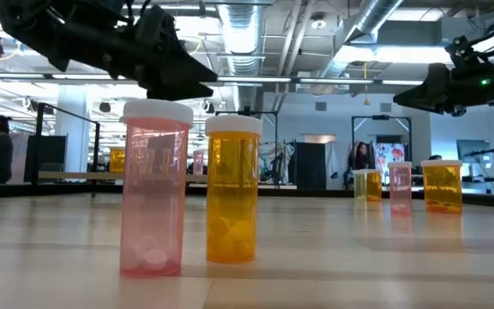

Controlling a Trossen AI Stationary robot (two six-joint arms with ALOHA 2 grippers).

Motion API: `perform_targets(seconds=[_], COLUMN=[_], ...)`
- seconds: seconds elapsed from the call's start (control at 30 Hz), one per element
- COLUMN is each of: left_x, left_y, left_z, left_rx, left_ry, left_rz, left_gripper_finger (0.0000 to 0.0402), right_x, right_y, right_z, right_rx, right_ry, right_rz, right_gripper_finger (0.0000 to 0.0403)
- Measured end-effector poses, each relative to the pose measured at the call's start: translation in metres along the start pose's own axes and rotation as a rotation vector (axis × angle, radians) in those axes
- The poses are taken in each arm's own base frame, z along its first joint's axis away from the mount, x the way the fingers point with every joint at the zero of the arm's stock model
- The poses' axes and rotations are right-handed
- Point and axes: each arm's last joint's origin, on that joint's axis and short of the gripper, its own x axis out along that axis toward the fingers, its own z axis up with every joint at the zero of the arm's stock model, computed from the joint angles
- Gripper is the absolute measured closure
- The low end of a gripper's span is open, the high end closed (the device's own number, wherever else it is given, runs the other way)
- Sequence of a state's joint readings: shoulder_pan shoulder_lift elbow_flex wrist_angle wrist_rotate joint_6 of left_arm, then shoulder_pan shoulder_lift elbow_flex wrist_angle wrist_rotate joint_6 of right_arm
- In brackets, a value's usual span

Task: Pick and place medicine bottles onto shelf by color
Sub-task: Move the top big orange pill bottle to the middle of the table

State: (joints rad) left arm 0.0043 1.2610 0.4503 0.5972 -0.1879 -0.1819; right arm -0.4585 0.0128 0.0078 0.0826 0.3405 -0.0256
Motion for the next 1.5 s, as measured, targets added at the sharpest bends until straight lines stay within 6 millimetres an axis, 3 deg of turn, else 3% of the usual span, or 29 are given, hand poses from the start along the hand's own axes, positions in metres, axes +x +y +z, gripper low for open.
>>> perform_targets(seconds=[0.27,0.6,0.67,0.87,1.17,1.5], left_x=[-0.004,-0.005,-0.005,-0.006,-0.006,0.0], left_y=[-0.02,-0.022,-0.022,-0.023,-0.023,0.0], left_z=[-0.003,0.002,0.005,0.008,0.014,0.023], left_rx=[0.01,0.002,0.021,0.053,0.138,0.137], left_ry=[0.005,-0.061,-0.084,-0.118,-0.18,-0.193], left_rz=[-0.079,-0.046,-0.048,-0.049,-0.037,0.062], left_gripper_finger=[0.0191,0.0191,0.0191,0.0191,0.0191,0.0191], right_x=[0.0,0.0,0.0,0.0,0.0,-0.001], right_y=[0.0,0.0,0.0,0.0,-0.001,0.001], right_z=[0.0,0.0,0.002,0.003,0.009,0.014], right_rx=[0.0,0.002,0.071,0.507,0.765,0.672], right_ry=[0.0,-0.002,-0.018,-0.024,-0.092,-0.095], right_rz=[0.0,0.0,0.001,0.006,0.023,0.106], right_gripper_finger=[0.0265,0.0266,0.0266,0.0265,0.0266,0.0259])
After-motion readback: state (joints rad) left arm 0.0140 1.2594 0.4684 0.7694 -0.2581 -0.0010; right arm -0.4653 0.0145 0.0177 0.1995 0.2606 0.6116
